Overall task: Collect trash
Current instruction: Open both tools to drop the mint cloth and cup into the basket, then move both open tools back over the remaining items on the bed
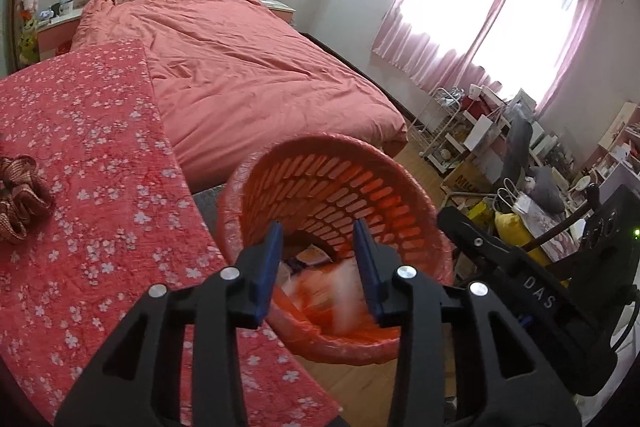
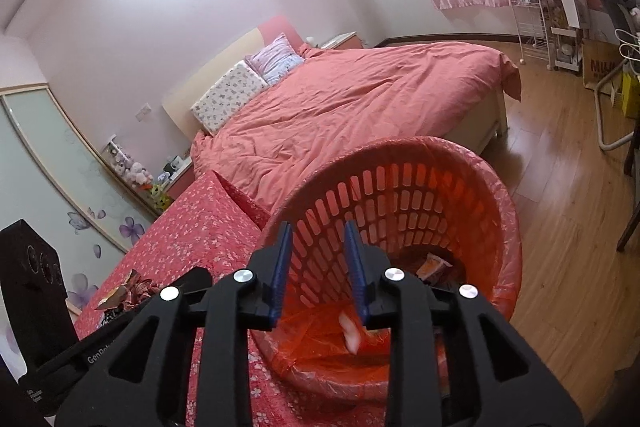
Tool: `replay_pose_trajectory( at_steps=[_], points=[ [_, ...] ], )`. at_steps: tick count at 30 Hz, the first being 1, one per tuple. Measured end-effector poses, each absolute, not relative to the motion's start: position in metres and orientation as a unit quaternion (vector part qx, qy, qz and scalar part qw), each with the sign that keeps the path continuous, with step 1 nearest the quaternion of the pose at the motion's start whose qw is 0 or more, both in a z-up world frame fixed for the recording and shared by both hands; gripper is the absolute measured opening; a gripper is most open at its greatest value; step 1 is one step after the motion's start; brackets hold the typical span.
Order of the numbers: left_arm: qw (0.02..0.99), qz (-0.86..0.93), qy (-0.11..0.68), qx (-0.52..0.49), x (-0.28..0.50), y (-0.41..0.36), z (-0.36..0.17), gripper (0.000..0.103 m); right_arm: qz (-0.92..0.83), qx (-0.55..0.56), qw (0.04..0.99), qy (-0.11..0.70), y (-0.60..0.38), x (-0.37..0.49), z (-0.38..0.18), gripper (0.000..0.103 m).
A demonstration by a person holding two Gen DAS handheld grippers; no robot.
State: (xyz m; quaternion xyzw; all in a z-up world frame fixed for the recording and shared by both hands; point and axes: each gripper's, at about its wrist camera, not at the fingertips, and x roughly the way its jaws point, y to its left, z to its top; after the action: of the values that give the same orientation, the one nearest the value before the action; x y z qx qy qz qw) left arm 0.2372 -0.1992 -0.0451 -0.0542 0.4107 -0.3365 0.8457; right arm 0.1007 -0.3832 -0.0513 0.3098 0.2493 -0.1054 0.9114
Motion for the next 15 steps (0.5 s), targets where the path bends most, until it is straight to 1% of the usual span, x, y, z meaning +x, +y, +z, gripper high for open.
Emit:
replay_pose_trajectory(
  at_steps=[3, 5, 7, 10, 15],
  points=[
    [0.851, -0.327, 0.407, -0.053, 0.237, -0.189, -0.044, 0.042, -0.11, 0.307, 0.912, 0.248, -0.381, 0.096, -0.048, 0.028],
    [0.858, -0.317, 0.402, -0.048, 0.235, -0.18, -0.041, 0.048, -0.112, 0.302, 0.914, 0.248, -0.376, 0.095, -0.044, 0.028],
    [0.863, -0.308, 0.398, -0.044, 0.232, -0.169, -0.038, 0.05, -0.11, 0.297, 0.915, 0.248, -0.375, 0.097, -0.04, 0.028],
    [0.874, -0.288, 0.389, -0.036, 0.226, -0.147, -0.033, 0.054, -0.105, 0.287, 0.919, 0.247, -0.368, 0.099, -0.035, 0.036],
    [0.887, -0.256, 0.382, -0.035, 0.22, -0.111, -0.028, 0.057, -0.089, 0.263, 0.928, 0.248, -0.342, 0.104, -0.024, 0.036]
  ],
)
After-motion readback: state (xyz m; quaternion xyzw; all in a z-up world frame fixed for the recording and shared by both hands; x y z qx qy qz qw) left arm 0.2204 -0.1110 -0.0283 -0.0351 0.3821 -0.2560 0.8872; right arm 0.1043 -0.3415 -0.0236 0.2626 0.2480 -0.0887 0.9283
